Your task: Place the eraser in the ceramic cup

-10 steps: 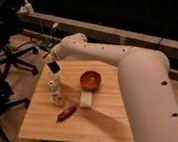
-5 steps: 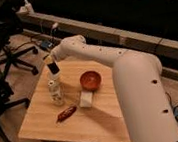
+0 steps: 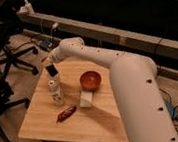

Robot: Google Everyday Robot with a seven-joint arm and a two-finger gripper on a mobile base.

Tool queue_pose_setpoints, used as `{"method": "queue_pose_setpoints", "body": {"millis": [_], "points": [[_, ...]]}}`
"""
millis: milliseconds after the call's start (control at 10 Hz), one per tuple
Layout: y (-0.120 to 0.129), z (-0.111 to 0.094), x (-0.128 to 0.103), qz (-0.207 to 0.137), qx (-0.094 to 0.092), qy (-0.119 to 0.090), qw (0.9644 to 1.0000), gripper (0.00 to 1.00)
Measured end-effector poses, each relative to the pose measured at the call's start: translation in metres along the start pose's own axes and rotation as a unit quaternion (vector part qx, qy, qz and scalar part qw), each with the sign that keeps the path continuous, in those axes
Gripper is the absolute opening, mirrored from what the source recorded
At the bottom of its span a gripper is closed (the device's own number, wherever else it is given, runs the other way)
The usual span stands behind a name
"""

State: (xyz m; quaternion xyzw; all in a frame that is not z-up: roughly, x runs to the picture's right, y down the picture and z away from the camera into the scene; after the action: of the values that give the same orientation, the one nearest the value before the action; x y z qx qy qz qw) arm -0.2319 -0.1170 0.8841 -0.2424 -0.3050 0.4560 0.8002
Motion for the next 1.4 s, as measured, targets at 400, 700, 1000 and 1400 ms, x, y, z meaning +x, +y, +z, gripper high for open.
{"method": "queue_pose_setpoints", "body": {"millis": [400,700,1000,1400], "points": [[0.011,0.005,0.004,-0.007,-0.020,0.008,0.9998,0.46],[-0.002,0.006,0.006,-0.012,-0.005,0.006,0.9999,0.76],[-0.006,0.003,0.000,-0.006,-0.004,-0.009,0.9999,0.80],[0.003,0.007,0.010,-0.003,-0.020,-0.006,0.9998,0.80]]}}
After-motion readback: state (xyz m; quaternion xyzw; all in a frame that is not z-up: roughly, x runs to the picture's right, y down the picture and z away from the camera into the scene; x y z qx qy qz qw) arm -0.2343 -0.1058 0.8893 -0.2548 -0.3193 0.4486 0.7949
